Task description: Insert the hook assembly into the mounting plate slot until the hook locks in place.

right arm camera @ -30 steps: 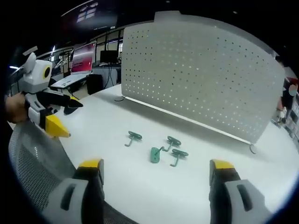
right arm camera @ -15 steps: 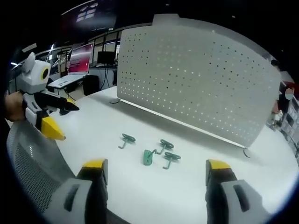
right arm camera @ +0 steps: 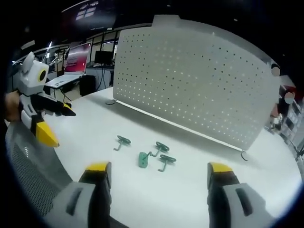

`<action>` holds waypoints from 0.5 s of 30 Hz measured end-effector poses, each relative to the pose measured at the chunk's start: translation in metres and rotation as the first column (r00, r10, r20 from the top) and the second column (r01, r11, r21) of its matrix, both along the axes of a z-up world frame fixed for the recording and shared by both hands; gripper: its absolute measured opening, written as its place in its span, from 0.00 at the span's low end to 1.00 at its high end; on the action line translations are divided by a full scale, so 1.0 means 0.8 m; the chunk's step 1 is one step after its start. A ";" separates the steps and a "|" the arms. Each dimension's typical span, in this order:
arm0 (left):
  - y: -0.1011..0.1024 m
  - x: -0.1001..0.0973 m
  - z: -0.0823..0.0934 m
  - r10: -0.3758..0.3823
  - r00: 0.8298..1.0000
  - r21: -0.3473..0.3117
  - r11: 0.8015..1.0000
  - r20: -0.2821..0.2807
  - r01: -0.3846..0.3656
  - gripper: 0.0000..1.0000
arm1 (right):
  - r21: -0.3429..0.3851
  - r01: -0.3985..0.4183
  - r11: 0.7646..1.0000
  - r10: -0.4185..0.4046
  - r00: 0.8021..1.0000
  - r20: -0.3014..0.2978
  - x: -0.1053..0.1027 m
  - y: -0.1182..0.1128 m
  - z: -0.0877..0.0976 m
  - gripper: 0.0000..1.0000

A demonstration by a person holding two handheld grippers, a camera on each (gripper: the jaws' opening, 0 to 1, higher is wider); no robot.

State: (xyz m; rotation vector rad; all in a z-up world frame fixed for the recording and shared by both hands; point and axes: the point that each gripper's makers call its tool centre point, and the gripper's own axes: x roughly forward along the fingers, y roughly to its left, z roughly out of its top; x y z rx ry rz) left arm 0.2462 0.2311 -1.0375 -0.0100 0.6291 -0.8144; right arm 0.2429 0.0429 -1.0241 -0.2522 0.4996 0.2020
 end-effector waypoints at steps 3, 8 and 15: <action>0.000 0.004 0.001 0.027 0.999 -0.038 0.999 -0.026 -0.028 0.95 | -0.005 0.001 1.000 -0.001 1.000 -0.003 -0.001 -0.002 -0.001 0.79; 0.000 0.003 0.002 0.033 0.999 -0.028 0.999 -0.012 -0.033 0.95 | 0.014 0.006 1.000 -0.007 1.000 0.015 0.000 -0.004 0.004 0.79; 0.001 0.000 0.002 0.014 1.000 0.014 1.000 0.023 -0.014 0.95 | 0.027 -0.021 0.999 0.021 1.000 -0.007 -0.003 0.007 -0.004 0.84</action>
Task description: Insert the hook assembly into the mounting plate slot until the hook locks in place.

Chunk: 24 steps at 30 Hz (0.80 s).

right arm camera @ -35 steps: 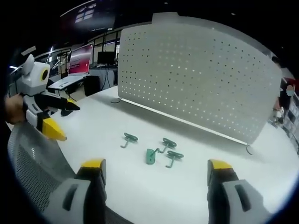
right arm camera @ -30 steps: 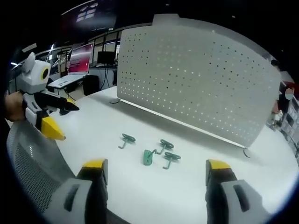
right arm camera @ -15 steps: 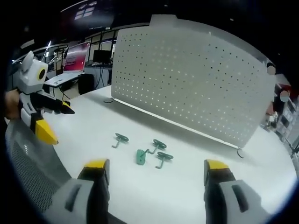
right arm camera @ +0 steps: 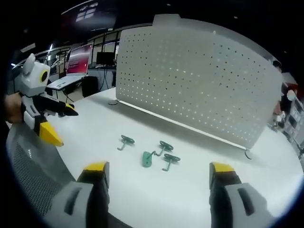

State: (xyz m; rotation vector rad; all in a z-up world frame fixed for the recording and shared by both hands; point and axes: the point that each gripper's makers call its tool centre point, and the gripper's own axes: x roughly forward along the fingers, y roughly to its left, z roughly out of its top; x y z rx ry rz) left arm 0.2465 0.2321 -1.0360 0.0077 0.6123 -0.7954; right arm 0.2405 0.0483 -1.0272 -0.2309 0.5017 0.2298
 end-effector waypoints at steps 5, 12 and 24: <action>0.001 0.002 -0.001 0.008 1.000 0.005 1.000 0.011 -0.008 0.95 | -0.008 -0.002 1.000 0.002 1.000 0.015 0.000 0.000 0.003 0.83; 0.004 0.003 -0.002 0.012 0.999 0.039 0.999 0.031 -0.014 0.93 | 0.014 -0.003 1.000 0.003 1.000 0.001 0.000 0.000 0.000 0.81; 0.004 0.003 -0.002 0.016 0.999 0.039 0.999 0.028 -0.017 0.91 | 0.019 0.001 1.000 -0.001 1.000 0.008 -0.002 -0.001 0.003 0.79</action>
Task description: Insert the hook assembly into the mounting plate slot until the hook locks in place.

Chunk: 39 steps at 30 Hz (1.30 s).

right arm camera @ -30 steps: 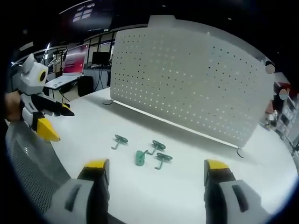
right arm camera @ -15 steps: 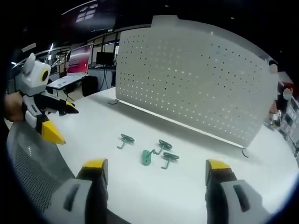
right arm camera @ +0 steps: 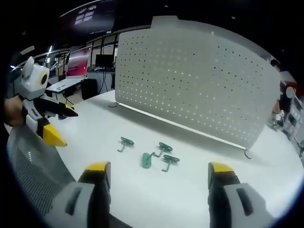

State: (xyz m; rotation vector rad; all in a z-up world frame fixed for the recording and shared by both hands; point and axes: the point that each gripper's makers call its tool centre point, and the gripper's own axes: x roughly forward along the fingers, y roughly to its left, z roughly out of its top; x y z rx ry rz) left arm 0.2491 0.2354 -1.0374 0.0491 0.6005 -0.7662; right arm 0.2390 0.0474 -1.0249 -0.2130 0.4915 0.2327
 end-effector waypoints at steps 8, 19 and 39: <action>0.002 0.000 -0.001 -0.001 1.000 0.001 1.000 -0.004 0.001 0.88 | 0.024 -0.027 0.999 0.027 0.999 -0.028 -0.002 0.011 -0.006 0.75; 0.004 0.000 -0.002 0.005 1.000 -0.010 1.000 -0.021 -0.005 0.84 | 0.041 -0.032 0.999 0.034 0.998 -0.043 -0.003 0.014 -0.009 0.71; 0.000 -0.004 -0.003 -0.019 1.000 0.019 1.000 -0.007 0.019 0.83 | 0.042 -0.008 0.999 0.008 1.000 -0.016 -0.002 0.007 -0.002 0.68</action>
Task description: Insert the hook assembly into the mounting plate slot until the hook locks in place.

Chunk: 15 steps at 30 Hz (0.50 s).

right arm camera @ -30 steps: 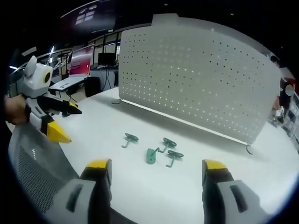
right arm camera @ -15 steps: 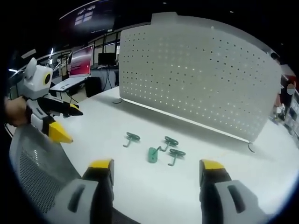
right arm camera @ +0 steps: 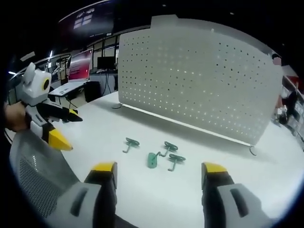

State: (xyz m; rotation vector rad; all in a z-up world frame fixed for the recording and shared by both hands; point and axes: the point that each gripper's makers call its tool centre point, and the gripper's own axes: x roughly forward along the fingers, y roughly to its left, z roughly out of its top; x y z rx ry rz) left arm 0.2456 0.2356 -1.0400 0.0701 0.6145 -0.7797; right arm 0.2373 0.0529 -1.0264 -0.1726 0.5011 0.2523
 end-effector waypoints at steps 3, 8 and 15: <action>0.001 0.001 0.000 0.002 1.000 -0.002 1.000 0.001 -0.002 0.82 | -0.001 0.004 1.000 -0.004 1.000 -0.002 0.001 -0.003 0.000 0.67; -0.002 -0.001 -0.002 -0.006 1.000 0.006 1.000 -0.007 0.006 0.83 | 0.001 0.037 0.999 -0.037 0.999 0.012 0.002 -0.015 0.004 0.66; -0.006 -0.005 -0.006 -0.032 0.999 0.017 0.999 -0.015 0.033 0.84 | -0.022 0.041 0.999 -0.040 0.999 0.018 0.001 -0.018 0.005 0.64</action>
